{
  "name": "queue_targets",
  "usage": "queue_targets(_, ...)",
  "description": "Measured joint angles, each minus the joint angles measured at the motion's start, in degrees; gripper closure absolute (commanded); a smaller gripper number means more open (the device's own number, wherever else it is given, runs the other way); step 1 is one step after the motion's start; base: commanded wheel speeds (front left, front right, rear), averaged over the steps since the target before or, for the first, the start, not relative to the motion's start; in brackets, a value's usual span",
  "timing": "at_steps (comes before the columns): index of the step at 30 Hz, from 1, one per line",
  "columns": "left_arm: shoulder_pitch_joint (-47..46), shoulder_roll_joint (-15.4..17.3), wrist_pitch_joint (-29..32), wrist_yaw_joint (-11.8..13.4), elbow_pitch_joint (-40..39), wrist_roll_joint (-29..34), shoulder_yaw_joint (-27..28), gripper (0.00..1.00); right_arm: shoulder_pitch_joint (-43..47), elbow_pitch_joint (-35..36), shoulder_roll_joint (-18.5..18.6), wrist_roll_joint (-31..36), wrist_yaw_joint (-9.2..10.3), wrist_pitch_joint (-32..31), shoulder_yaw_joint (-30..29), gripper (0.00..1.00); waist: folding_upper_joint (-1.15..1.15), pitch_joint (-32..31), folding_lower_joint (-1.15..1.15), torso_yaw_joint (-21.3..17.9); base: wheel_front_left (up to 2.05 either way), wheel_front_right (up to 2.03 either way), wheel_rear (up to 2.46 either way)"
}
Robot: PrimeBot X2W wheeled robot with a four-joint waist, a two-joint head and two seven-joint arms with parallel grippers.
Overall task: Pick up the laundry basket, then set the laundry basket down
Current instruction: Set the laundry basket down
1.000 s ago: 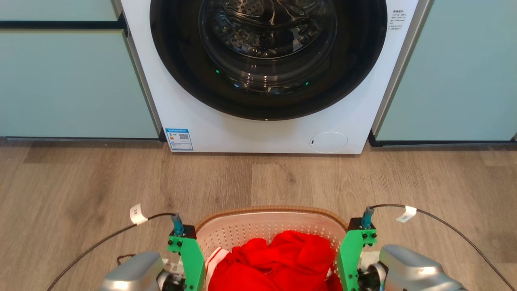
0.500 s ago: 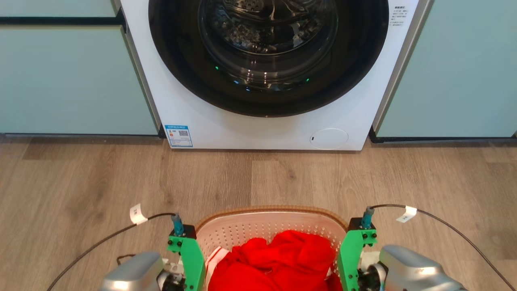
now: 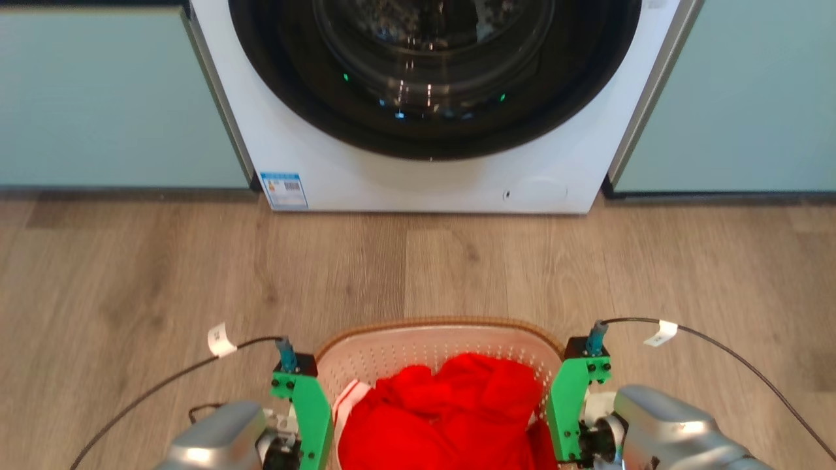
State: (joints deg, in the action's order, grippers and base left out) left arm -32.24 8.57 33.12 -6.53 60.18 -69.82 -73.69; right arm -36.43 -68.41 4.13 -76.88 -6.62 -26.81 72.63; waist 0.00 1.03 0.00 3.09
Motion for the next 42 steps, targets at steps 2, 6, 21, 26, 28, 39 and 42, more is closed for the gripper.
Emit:
queue_targets(2, -0.8, -0.25, -0.73, 0.0, 0.4, 0.23, -0.02, 1.0, -0.36, -0.12, 0.0, 0.26, 0.0, 1.24, 0.0, 1.0, 0.0, 1.37, 0.0, -0.05, 0.0, 0.0, 0.0)
queue_targets(6, -2.64, -0.82, -2.9, 0.0, 1.47, 0.51, 0.0, 1.0, -2.37, -0.23, 0.05, 0.87, 0.0, 3.44, 0.01, 1.0, 0.0, 3.92, 0.0, -0.09, 0.0, 0.0, 0.0)
queue_targets(21, -12.96, -3.83, -15.08, -0.01, 6.02, 3.09, 0.13, 1.0, -12.13, -0.18, 1.97, 4.24, -0.01, 17.09, -0.11, 1.0, 0.0, 21.2, 0.02, -0.52, 0.0, 0.0, 0.0)
queue_targets(26, -16.81, -4.56, -19.46, -0.01, 7.35, 4.04, 0.16, 1.0, -15.63, -0.88, 2.24, 4.87, -0.01, 21.76, -0.23, 1.0, 0.0, 27.5, 0.02, -0.56, 0.0, 0.0, 0.0)
queue_targets(28, -18.31, -4.79, -21.4, -0.01, 7.86, 4.34, 0.18, 1.0, -17.01, -1.18, 2.27, 5.27, -0.01, 23.43, -0.35, 1.0, 0.0, 29.95, 0.02, -0.54, 0.0, 0.0, 0.0)
queue_targets(39, -24.97, -5.19, -26.76, -0.04, 9.44, 5.78, 0.25, 1.0, -23.88, -2.65, 2.26, 5.31, -0.03, 27.88, -0.58, 1.0, -0.01, 41.74, 0.01, -0.26, 0.0, 0.0, 0.0)
queue_targets(42, -26.41, -5.19, -27.24, -0.04, 9.39, 5.81, 0.25, 1.0, -25.25, -3.12, 2.23, 5.65, -0.03, 28.21, -0.59, 1.0, -0.01, 44.88, 0.01, -0.05, 0.0, 0.0, 0.0)
